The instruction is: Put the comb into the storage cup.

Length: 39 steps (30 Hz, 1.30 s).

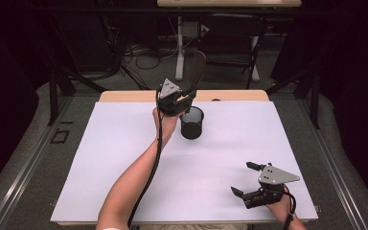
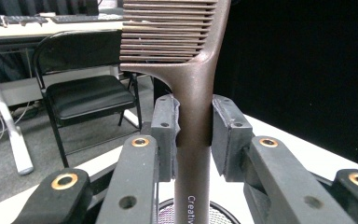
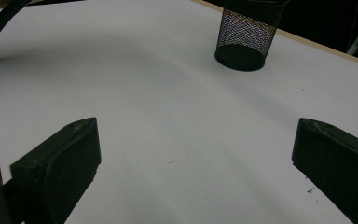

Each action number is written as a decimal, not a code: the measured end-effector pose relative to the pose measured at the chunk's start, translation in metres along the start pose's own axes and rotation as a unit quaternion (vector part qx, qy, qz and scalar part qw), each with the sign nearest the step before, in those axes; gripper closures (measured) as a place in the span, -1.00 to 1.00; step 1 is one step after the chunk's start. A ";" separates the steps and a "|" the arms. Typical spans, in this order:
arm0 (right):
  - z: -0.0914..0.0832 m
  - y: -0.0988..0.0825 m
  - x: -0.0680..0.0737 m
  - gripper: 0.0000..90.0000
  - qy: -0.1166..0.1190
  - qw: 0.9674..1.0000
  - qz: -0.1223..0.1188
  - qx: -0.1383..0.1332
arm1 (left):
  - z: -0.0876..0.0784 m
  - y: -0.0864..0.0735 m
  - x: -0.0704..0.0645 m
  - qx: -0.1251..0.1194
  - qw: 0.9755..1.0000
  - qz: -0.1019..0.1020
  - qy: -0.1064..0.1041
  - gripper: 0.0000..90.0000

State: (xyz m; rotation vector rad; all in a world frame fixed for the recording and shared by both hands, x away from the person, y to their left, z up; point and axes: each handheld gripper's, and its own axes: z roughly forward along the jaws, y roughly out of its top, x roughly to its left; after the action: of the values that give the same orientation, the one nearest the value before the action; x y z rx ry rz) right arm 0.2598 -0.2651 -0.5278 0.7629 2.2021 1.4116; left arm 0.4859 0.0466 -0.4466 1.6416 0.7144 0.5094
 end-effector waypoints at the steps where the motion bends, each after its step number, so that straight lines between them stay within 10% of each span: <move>1: 0.000 0.000 0.000 -0.98 0.000 1.000 -0.002 0.001 | 0.000 0.000 0.000 0.002 1.000 -0.001 -0.001 0.61; 39: 0.001 0.000 -0.001 -0.98 0.001 1.000 -0.002 0.000 | 0.015 -0.007 0.005 0.043 0.999 0.004 -0.008 0.61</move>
State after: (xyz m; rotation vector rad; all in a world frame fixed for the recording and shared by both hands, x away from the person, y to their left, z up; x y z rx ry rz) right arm 0.2605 -0.2654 -0.5284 0.7572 2.2037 1.4119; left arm 0.4989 0.0399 -0.4567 1.7273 0.7264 0.4769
